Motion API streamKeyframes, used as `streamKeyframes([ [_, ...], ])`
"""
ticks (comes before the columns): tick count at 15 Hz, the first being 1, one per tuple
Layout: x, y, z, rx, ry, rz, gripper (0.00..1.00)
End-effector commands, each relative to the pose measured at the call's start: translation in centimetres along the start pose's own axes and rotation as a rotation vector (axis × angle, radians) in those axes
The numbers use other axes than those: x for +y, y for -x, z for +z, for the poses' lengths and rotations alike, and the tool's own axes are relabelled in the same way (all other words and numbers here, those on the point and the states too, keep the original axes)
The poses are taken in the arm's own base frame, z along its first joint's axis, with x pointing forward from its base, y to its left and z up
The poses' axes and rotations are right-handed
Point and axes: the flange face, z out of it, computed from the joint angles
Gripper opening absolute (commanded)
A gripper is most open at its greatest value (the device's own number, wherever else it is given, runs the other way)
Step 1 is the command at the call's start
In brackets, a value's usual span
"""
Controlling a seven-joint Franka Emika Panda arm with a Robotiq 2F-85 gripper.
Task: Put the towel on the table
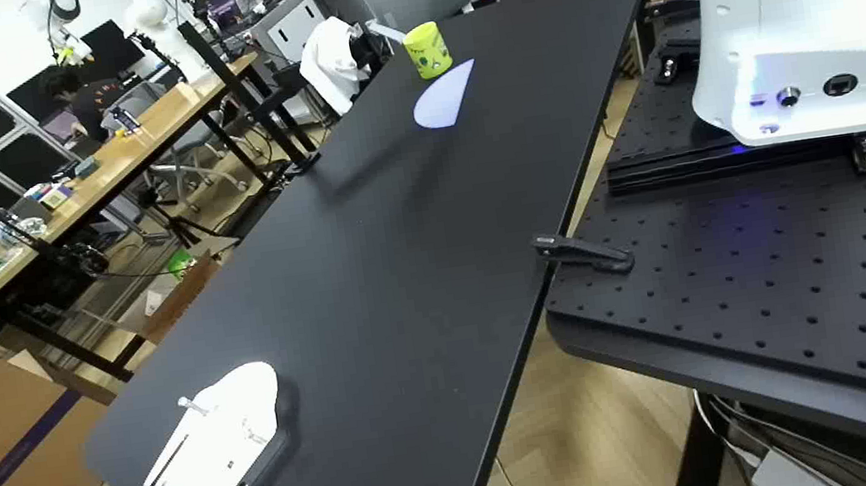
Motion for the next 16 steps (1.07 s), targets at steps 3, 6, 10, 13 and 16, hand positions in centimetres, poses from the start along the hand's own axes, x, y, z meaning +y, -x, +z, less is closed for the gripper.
streamKeyframes([
  [3,0.0,0.0,0.0,-0.002,0.0,0.0,1.0],
  [6,0.0,0.0,0.0,-0.002,0.0,0.0,1.0],
  [10,0.0,0.0,0.0,-0.002,0.0,0.0,1.0],
  [13,-0.1,-0.5,-0.4,0.036,0.071,0.038,1.0],
  [16,0.6,-2.2,-1.3,0.135,0.146,0.049,1.0],
])
